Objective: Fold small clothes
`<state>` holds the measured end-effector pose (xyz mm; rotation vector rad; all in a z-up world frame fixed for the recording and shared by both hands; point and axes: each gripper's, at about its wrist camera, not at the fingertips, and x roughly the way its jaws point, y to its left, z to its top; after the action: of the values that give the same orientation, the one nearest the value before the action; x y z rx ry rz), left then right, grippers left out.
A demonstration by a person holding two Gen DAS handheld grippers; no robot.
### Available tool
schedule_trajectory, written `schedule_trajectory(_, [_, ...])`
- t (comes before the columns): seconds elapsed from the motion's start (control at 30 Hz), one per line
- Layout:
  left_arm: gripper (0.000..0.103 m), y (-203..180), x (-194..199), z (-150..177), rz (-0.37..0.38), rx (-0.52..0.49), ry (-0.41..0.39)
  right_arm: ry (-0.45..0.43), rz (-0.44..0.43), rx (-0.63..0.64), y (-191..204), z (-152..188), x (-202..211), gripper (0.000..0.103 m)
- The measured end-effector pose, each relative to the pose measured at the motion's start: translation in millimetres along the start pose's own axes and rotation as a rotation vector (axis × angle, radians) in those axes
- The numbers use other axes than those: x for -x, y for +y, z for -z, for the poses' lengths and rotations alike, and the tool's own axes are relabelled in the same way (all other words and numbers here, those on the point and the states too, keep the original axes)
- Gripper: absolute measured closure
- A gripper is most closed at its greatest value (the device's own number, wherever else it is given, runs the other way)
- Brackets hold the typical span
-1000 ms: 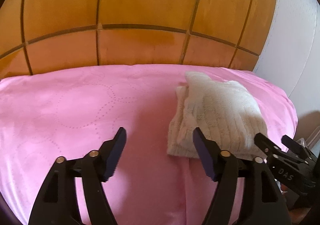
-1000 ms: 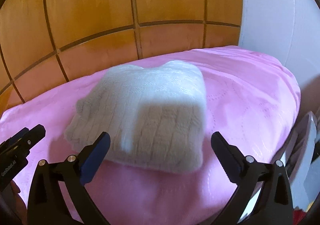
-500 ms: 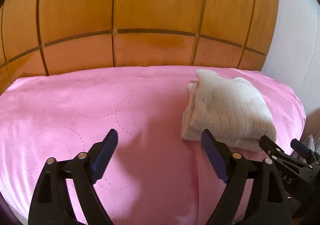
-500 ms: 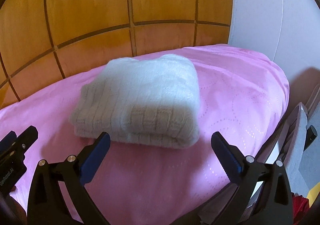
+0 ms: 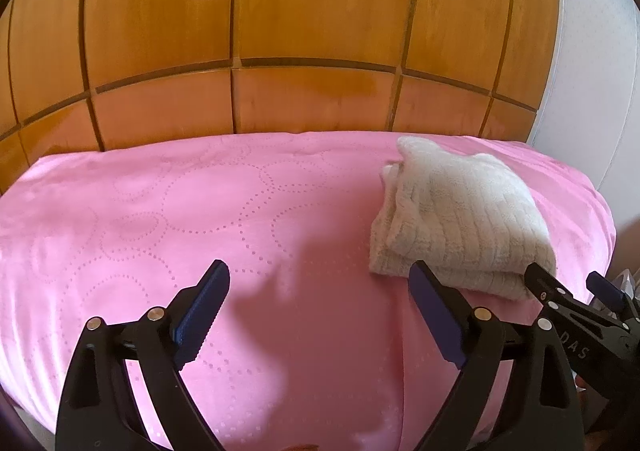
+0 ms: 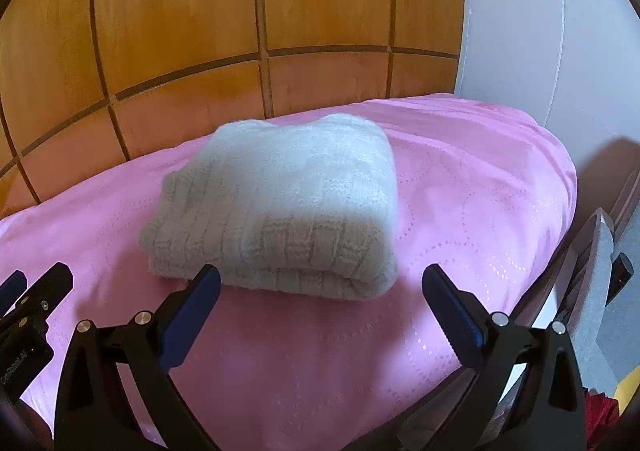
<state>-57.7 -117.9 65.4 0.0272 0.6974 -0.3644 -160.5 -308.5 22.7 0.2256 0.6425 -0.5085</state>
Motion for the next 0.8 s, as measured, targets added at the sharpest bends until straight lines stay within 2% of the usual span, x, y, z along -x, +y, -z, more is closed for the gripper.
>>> schedule_trajectory(0.8, [0.009, -7.6, 8.0, -0.9, 0.001, -0.012, -0.03, -0.02, 0.004, 0.019, 6.8, 2.0, 1.5, 0.002])
